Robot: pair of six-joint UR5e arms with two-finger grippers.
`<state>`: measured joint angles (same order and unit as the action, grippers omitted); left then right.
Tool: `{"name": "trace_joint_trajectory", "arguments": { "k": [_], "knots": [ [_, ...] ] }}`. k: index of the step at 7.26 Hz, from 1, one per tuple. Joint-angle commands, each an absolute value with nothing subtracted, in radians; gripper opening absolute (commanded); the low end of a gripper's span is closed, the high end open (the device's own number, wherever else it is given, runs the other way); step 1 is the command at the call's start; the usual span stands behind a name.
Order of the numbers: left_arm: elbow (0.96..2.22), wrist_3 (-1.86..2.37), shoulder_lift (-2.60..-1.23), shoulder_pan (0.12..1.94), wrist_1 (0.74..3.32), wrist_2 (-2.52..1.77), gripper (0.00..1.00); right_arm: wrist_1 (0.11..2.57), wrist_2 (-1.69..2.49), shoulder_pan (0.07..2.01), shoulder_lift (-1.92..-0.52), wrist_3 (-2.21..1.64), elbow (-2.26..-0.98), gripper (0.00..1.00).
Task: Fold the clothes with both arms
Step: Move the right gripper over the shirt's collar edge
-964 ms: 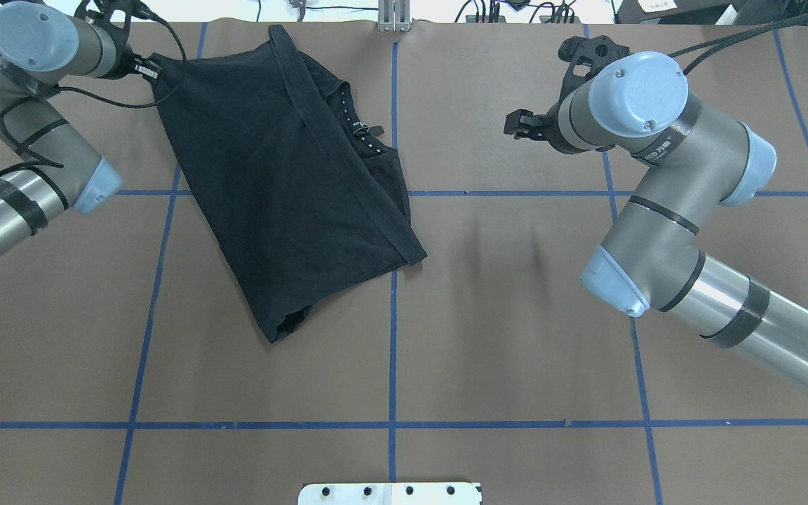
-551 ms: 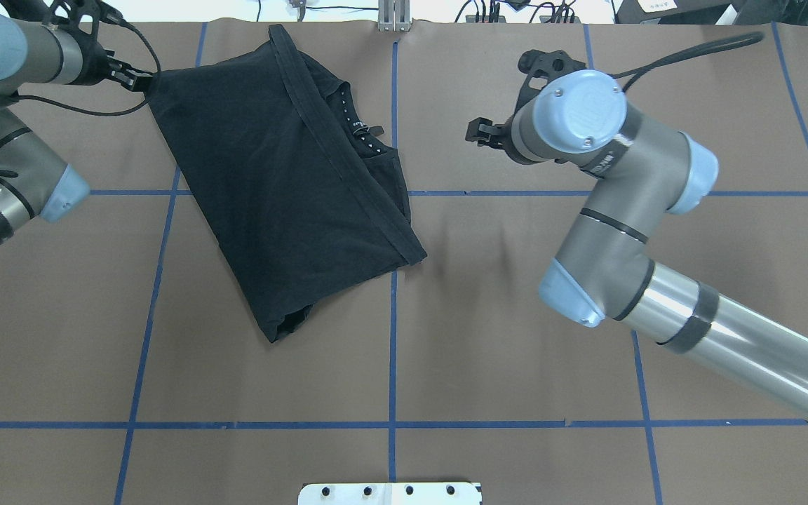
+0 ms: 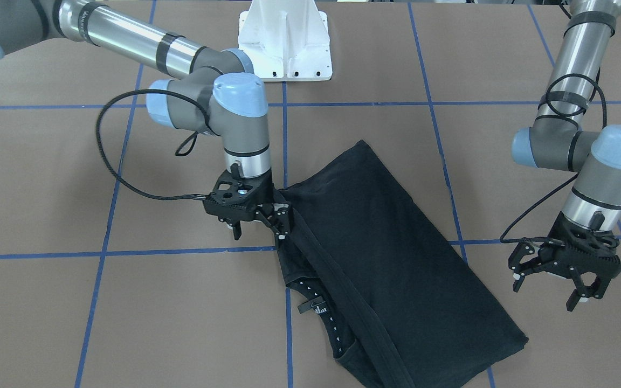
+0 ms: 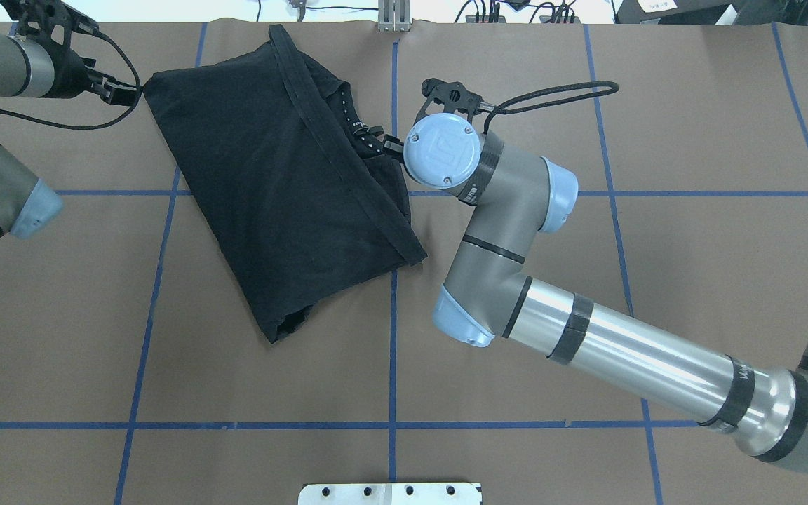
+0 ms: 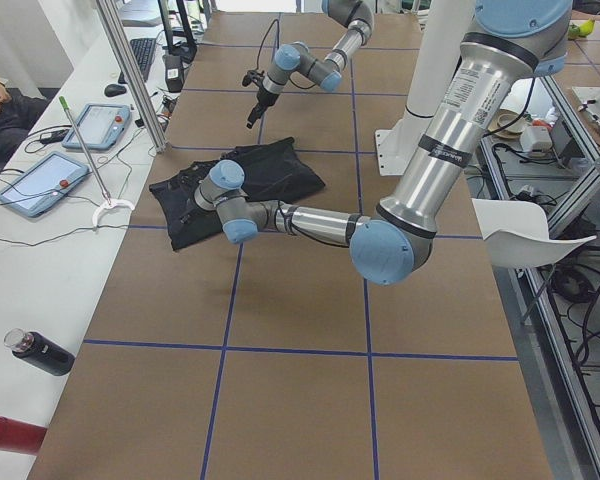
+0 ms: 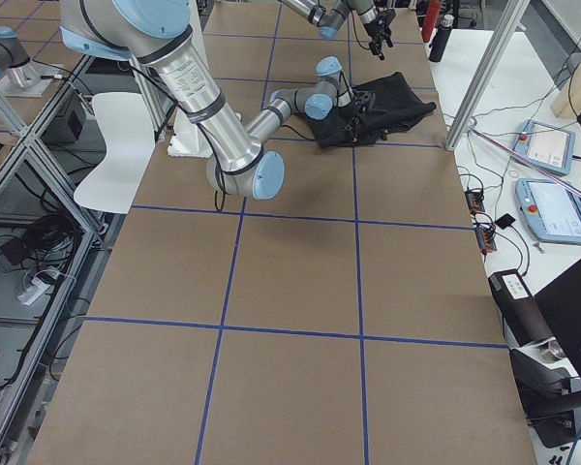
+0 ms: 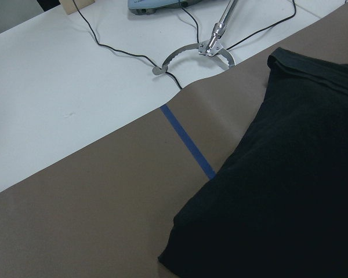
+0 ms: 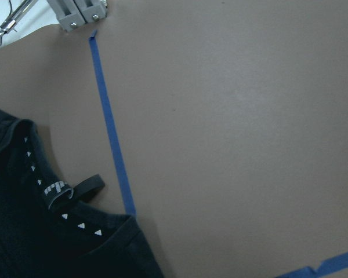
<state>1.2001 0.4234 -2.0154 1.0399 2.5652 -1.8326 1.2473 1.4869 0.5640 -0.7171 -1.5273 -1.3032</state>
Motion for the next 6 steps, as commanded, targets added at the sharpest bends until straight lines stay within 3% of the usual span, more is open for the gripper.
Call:
{"name": "trace_joint_trajectory", "arguments": {
  "k": [1, 3, 6],
  "knots": [
    [1.203, 0.425, -2.005, 1.042, 2.569, -1.833, 1.0, 1.151, 1.476, 0.54, -0.634, -1.525, -1.133, 0.74],
    [1.203, 0.426, -2.0, 1.042, 2.569, -1.832, 1.0, 1.149, 1.476, 0.528, -0.637, -1.523, -1.121, 0.62],
    [1.203, 0.426, -2.0, 1.04, 2.569, -1.832, 1.0, 1.15, 1.473, 0.522, -0.644, -1.494, -1.106, 0.61]
  ]
}}
